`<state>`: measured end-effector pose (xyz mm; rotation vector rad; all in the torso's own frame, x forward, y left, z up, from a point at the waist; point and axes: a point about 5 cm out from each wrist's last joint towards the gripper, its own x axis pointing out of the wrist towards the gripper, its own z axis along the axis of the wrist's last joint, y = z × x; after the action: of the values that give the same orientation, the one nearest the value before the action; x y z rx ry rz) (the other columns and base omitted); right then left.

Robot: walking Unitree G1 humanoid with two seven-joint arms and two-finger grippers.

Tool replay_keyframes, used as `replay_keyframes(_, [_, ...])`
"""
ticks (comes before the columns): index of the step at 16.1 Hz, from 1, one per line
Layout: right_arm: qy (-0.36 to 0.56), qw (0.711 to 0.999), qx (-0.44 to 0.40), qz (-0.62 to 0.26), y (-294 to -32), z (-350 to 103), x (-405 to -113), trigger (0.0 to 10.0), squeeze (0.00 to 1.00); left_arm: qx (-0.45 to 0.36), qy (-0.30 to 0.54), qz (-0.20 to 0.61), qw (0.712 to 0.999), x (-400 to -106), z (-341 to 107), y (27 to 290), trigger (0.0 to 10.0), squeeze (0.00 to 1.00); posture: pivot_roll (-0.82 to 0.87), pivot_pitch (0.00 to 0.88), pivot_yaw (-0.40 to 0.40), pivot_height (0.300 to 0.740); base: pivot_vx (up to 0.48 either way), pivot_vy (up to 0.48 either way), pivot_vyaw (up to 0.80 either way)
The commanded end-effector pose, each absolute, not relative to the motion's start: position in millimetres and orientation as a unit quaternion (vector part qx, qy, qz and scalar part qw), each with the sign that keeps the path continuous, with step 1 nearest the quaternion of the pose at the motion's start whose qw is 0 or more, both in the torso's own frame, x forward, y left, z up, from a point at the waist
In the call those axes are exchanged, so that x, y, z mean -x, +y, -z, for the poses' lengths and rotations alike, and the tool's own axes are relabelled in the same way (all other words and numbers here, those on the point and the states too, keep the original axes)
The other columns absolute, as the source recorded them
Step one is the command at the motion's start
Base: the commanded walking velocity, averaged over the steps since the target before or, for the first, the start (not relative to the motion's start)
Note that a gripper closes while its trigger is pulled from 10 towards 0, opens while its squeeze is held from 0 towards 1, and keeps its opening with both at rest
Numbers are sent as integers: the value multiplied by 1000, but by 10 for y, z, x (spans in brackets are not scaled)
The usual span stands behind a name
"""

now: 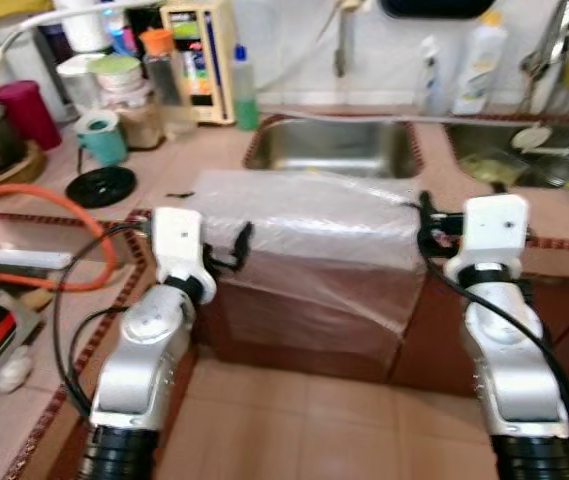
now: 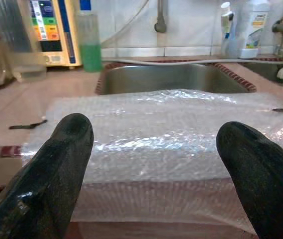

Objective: Kitchen organization

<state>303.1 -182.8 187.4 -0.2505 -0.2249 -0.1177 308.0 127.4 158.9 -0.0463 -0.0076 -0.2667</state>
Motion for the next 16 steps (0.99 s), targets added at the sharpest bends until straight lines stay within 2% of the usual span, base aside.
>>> replay_keyframes(1, [-119, 985, 119, 45, -1728, -1901, -3034, 10000, 0, 18, -1, 120, 993, -3088, -1589, 1368, 10000, 0, 27, 0, 77, 740, 0, -337, 0])
replay_keyframes(13, [-96, 988, 112, 40, -1714, -1794, -3027, 10000, 0, 14, 8, 131, 991, -3068, -1559, 1354, 10000, 0, 38, 0, 83, 740, 0, -345, 0])
replay_keyframes(16, [-94, 988, 112, 41, -1712, -1789, -3029, 10000, 0, 12, 9, 135, 991, -3067, -1560, 1352, 10000, 0, 38, 0, 85, 740, 0, -347, -577])
